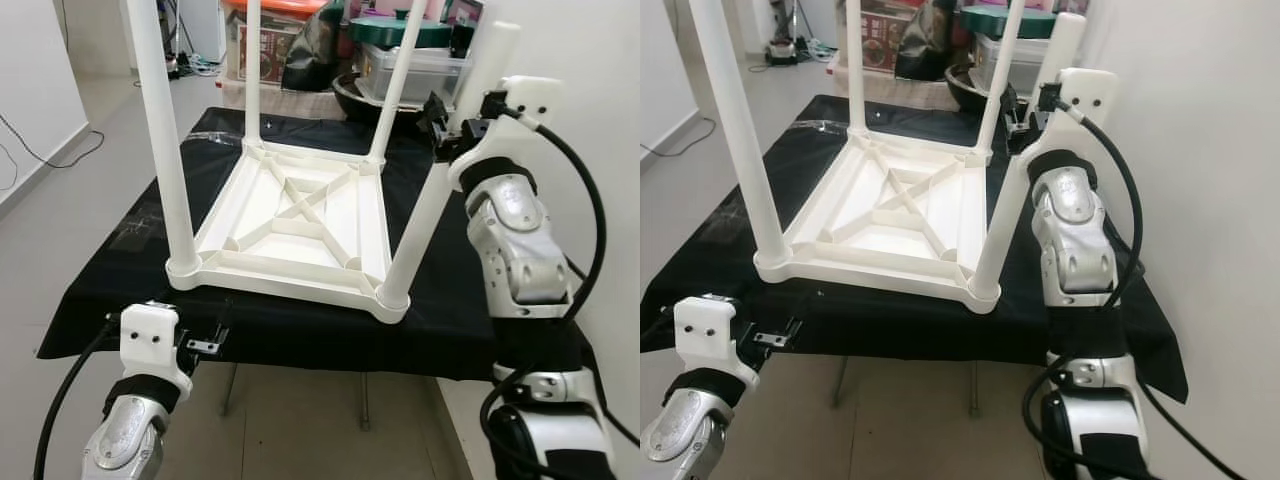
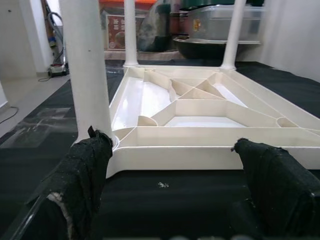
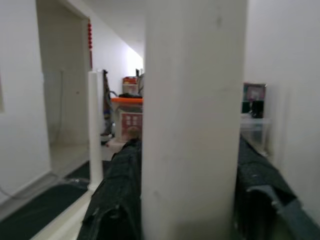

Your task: Building children table

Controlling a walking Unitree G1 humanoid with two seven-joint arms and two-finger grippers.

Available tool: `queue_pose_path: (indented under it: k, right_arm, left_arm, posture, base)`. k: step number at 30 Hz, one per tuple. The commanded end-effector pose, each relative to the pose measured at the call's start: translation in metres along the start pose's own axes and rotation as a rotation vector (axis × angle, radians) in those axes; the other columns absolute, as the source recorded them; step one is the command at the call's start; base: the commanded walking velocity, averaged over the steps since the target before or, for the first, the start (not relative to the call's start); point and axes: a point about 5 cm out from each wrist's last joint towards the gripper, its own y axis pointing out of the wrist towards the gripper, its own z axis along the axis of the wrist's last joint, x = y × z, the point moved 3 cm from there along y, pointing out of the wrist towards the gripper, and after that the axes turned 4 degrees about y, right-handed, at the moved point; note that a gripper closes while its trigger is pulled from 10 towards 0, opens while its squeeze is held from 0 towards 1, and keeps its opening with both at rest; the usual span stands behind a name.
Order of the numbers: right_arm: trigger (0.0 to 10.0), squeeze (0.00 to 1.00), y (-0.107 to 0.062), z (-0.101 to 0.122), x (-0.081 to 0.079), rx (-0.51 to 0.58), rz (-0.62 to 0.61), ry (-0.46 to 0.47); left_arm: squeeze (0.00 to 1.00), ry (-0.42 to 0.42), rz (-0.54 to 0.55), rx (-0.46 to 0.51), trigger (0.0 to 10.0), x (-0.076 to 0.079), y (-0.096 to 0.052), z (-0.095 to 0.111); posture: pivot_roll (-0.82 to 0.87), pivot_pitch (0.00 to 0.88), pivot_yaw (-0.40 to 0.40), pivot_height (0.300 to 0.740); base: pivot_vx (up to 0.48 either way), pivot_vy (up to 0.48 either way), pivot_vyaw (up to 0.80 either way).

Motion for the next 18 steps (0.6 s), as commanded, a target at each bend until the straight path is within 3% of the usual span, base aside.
queue_pose_path:
  k: [1, 5, 7, 9, 13, 18]
  right_arm:
    - [0.0, 0.0, 0.003, -0.003, 0.007, -0.042, -0.005, -0.025]
    - [0.0, 0.0, 0.009, -0.029, 0.024, -0.244, -0.053, 0.105]
    - [0.0, 0.0, 0.009, -0.029, 0.024, -0.244, -0.053, 0.105]
    - [0.0, 0.0, 0.013, -0.04, 0.029, -0.321, -0.085, 0.192]
    - [0.0, 0.0, 0.02, -0.058, 0.032, -0.416, -0.116, 0.267]
    - [0.0, 0.0, 0.026, -0.069, 0.028, -0.458, -0.12, 0.277]
  left_arm:
    - [0.0, -0.016, -0.005, -0.01, 10.0, 0.002, 0.0, -0.004]
    - [0.0, -0.021, -0.003, -0.008, 10.0, 0.003, 0.001, -0.005]
    - [0.0, -0.021, -0.003, -0.008, 10.0, 0.003, 0.001, -0.005]
    - [0.0, -0.021, -0.001, -0.007, 10.0, 0.003, 0.001, -0.005]
    - [0.0, -0.02, -0.001, -0.007, 10.0, 0.003, 0.002, -0.005]
    - [0.0, -0.018, 0.0, -0.007, 10.0, 0.003, 0.002, -0.005]
  posture:
    - [0.08, 0.0, -0.15, 0.74]
    - [0.08, 0.0, -0.153, 0.74]
    - [0.08, 0.0, -0.153, 0.74]
    - [0.09, 0.0, -0.159, 0.74]
    - [0.09, 0.0, -0.16, 0.74]
    - [0.11, 0.0, -0.17, 0.74]
  base:
    - [0.0, 0.0, 0.0]
    - [0.0, 0.0, 0.0]
    - [0.0, 0.0, 0.0]
    - [0.0, 0.0, 0.0]
    - [0.0, 0.0, 0.0]
    - [0.0, 0.0, 0.0]
